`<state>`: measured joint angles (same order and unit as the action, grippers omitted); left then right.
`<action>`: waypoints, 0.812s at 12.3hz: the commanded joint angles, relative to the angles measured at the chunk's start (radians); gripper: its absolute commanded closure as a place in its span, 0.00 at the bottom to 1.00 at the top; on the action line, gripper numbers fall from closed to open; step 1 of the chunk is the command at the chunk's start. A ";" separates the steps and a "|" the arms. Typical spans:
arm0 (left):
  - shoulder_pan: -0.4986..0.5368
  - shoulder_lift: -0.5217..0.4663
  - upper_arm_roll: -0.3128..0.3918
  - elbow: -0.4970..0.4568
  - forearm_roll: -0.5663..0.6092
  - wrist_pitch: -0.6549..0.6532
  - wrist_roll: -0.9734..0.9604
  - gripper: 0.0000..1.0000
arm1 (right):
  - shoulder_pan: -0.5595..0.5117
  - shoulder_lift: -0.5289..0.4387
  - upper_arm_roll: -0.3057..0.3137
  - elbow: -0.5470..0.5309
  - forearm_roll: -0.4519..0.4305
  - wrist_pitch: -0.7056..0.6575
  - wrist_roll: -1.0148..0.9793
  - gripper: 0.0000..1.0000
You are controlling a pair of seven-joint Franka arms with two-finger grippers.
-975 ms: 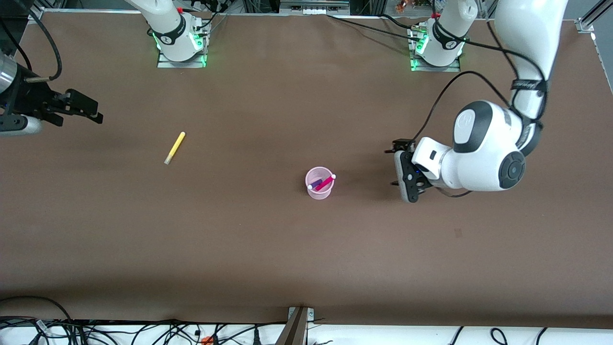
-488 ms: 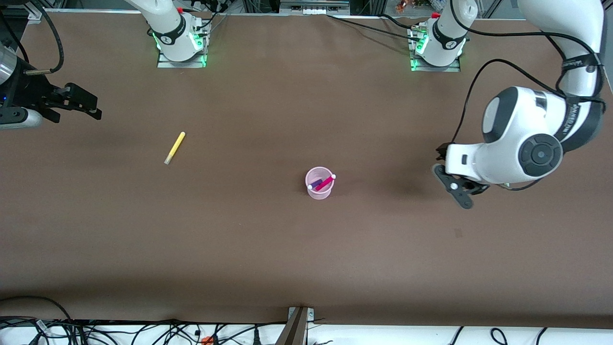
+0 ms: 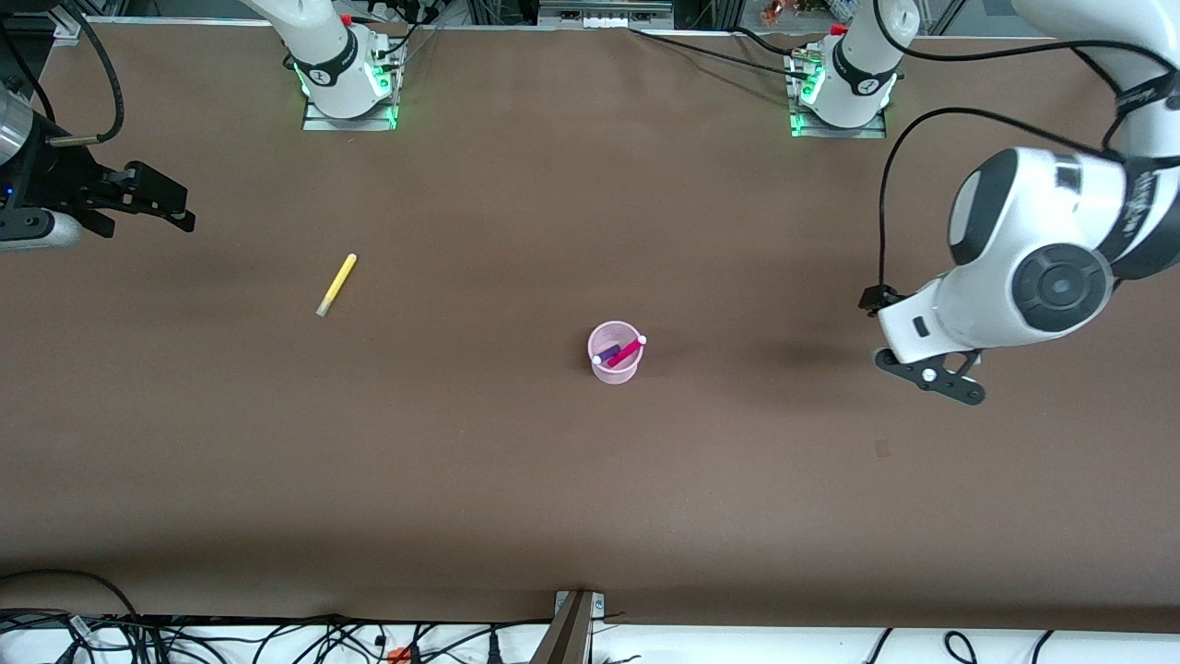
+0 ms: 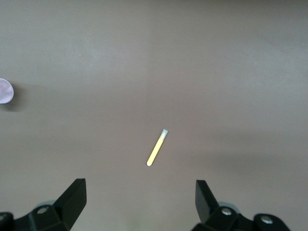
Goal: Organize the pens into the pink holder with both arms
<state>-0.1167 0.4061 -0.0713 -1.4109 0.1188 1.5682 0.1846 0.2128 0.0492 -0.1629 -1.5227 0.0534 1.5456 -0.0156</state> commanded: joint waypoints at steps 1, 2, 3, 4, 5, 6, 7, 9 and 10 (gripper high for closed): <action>0.003 -0.015 0.001 0.145 0.015 -0.073 -0.017 0.00 | 0.002 0.008 0.005 0.021 -0.015 -0.005 -0.003 0.00; 0.005 -0.039 0.002 0.164 0.013 -0.076 -0.016 0.00 | 0.003 0.008 0.003 0.021 -0.017 -0.005 -0.003 0.00; 0.015 -0.079 0.014 0.164 -0.005 -0.086 -0.017 0.00 | 0.002 0.008 0.003 0.021 -0.017 -0.002 -0.003 0.00; 0.031 -0.139 0.016 0.133 -0.022 -0.096 -0.019 0.00 | 0.002 0.008 0.003 0.021 -0.015 -0.002 -0.001 0.00; 0.029 -0.185 0.040 0.106 -0.037 -0.096 -0.022 0.00 | 0.003 0.008 0.003 0.021 -0.015 -0.002 -0.001 0.00; -0.001 -0.243 0.107 0.046 -0.086 -0.094 -0.055 0.00 | 0.005 0.008 0.005 0.021 -0.015 -0.001 -0.001 0.00; -0.045 -0.312 0.173 -0.055 -0.122 -0.065 -0.123 0.00 | 0.003 0.008 0.005 0.021 -0.014 0.002 -0.003 0.00; -0.054 -0.436 0.186 -0.251 -0.102 0.071 -0.131 0.00 | 0.005 0.008 0.005 0.022 -0.010 0.004 -0.001 0.00; 0.001 -0.494 0.097 -0.342 -0.062 0.151 -0.131 0.00 | 0.005 0.008 0.005 0.023 -0.009 0.005 -0.003 0.00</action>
<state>-0.1365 0.0650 0.0936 -1.5085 0.0248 1.5764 0.0901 0.2143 0.0532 -0.1608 -1.5186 0.0534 1.5525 -0.0156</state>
